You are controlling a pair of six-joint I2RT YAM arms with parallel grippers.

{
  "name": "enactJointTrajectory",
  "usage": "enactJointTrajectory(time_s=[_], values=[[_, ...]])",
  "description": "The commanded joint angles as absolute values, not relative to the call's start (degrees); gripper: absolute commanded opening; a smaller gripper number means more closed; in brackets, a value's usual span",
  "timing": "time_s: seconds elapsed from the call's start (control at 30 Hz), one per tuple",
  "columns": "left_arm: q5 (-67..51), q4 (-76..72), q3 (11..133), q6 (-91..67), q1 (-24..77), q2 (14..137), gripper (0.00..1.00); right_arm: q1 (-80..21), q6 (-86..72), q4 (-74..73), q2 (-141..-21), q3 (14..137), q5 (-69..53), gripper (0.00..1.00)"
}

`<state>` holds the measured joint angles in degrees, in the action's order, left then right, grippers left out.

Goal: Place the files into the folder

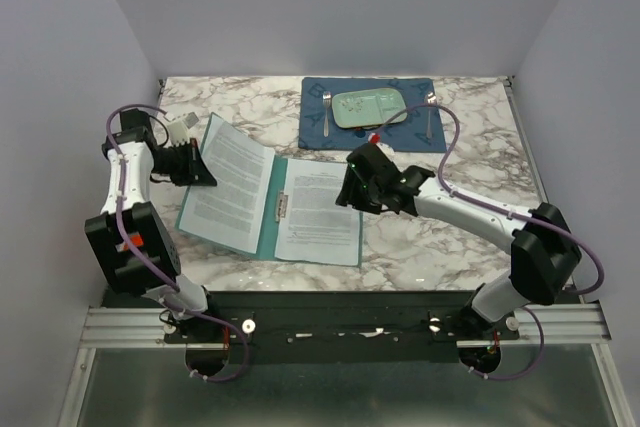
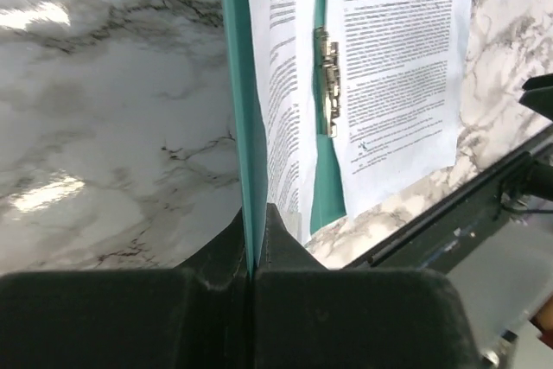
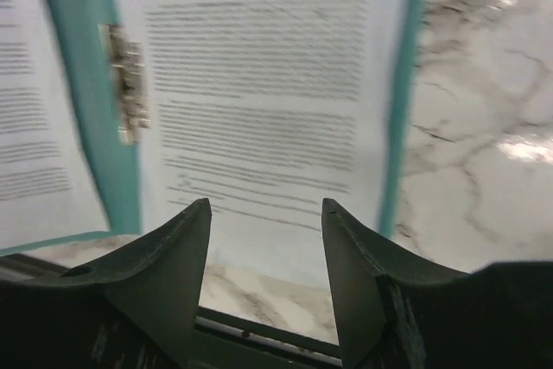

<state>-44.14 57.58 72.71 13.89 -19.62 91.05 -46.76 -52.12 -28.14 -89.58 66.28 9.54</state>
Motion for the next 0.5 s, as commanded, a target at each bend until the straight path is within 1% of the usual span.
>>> enactJointTrajectory(time_s=[0.0,0.13,0.23,0.27,0.4,0.47], values=[[-40.0,57.7,76.6,10.9,-18.4,84.7,0.00,-44.5,-55.6,-31.2,-87.0,57.2,13.5,0.62],[-40.4,57.7,76.7,9.3,-15.4,83.3,0.00,-44.3,-56.5,-27.5,-88.4,53.1,10.9,0.61],[-39.8,57.6,76.0,8.2,-12.2,83.2,0.00,-44.3,-56.7,-21.8,-91.0,51.9,8.1,0.55],[-39.6,57.6,75.7,7.9,-11.5,83.2,0.00,-44.2,-56.7,-19.4,-91.6,51.6,7.0,0.48],[-38.0,57.4,75.2,6.7,-8.0,83.4,0.00,-44.2,-57.0,-14.2,-94.0,51.4,6.2,0.36],[-37.4,57.4,75.3,6.3,-6.5,83.8,0.02,-44.2,-57.2,-13.3,-94.9,51.5,5.7,0.34]])
